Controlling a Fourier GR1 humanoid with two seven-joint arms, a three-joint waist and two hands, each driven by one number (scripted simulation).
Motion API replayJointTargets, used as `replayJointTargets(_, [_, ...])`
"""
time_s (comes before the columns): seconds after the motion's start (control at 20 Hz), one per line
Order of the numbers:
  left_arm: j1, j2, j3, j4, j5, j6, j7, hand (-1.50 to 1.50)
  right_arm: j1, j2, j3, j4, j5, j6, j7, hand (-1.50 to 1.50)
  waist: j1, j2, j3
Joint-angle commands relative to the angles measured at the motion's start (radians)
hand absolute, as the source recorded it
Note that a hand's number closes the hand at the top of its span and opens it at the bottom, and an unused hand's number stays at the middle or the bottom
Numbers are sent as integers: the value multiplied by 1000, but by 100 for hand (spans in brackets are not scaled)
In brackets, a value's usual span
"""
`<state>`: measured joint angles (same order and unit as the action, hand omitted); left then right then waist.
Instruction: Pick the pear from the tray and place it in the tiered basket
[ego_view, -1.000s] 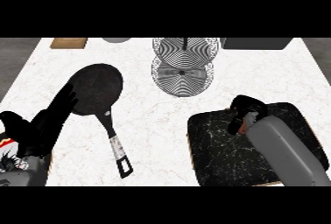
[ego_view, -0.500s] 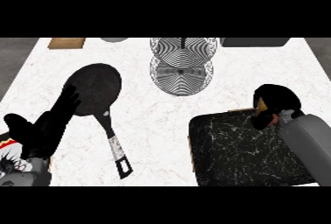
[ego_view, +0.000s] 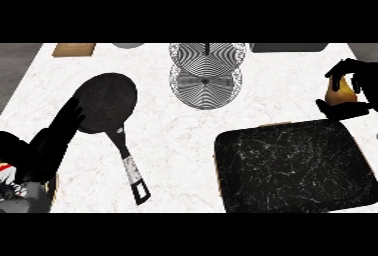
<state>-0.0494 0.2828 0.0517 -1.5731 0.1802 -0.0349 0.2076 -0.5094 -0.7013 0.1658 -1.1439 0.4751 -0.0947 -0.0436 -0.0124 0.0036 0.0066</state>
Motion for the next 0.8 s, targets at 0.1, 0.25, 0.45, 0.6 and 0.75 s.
replayJointTargets(0.1, [-55, 3, 11, 63, -13, -4, -11, 0, -23, -2, -175, 14, -202, 6, -288, 150, 6, 1, -5])
replayJointTargets(0.25, [37, -34, -24, -20, -29, 2, -15, 0, 11, -20, -201, -52, -246, 110, -280, 150, 12, -6, -7])
replayJointTargets(0.45, [-26, -29, -14, 23, -38, -8, -5, 0, -92, -18, -188, -156, -265, 227, -102, 150, 12, -6, -7])
replayJointTargets(0.6, [12, -12, 0, -23, -14, -36, 23, 0, -155, 36, -135, -187, -230, 243, -32, 150, 19, -5, -7])
replayJointTargets(0.75, [40, -15, 12, 29, -23, -64, -80, 0, -262, 120, -90, -152, -178, 210, 39, 150, 28, -3, -8])
